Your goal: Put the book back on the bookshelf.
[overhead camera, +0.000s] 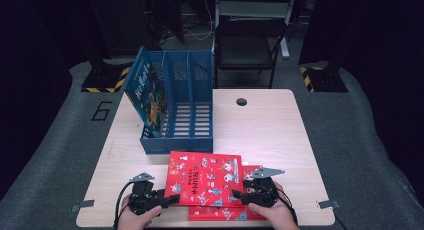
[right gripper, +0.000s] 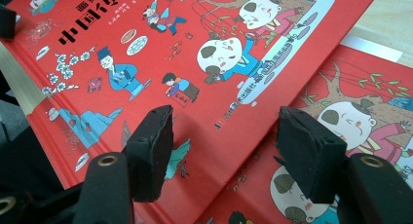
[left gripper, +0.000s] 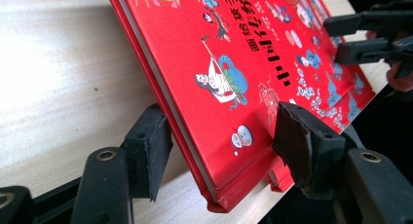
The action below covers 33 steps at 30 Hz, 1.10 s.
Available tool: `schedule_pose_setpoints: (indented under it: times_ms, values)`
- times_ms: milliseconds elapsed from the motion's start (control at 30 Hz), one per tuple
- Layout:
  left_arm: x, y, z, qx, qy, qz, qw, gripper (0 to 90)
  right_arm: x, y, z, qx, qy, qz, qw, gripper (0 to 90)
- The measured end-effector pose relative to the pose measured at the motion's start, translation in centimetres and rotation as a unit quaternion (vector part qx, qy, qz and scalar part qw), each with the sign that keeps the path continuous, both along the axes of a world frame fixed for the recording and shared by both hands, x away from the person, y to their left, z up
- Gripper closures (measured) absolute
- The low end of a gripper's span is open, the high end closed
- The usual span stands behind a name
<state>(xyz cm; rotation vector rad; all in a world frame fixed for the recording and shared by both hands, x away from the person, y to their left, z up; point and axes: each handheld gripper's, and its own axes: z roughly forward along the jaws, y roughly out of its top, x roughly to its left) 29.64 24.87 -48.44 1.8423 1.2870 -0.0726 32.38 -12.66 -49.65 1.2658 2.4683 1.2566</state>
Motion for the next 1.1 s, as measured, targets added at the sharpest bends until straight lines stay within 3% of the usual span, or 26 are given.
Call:
schedule_pose_setpoints:
  times_ms: [133,500,1100]
  values:
    - [0.0,0.1,0.5,-0.009,-0.006,0.006,0.9999,41.7,0.0,0.0,0.0,0.007,0.009,-0.002,0.9999,37.6]
    - [0.2,0.7,1.6,-0.008,-0.01,0.011,0.9999,44.8,0.0,0.4,-0.1,0.013,0.004,0.008,0.9999,35.1]
    - [0.2,1.2,4.1,-0.009,-0.05,0.02,0.9985,49.7,0.2,1.1,-0.3,0.033,0.012,0.024,0.9991,31.1]
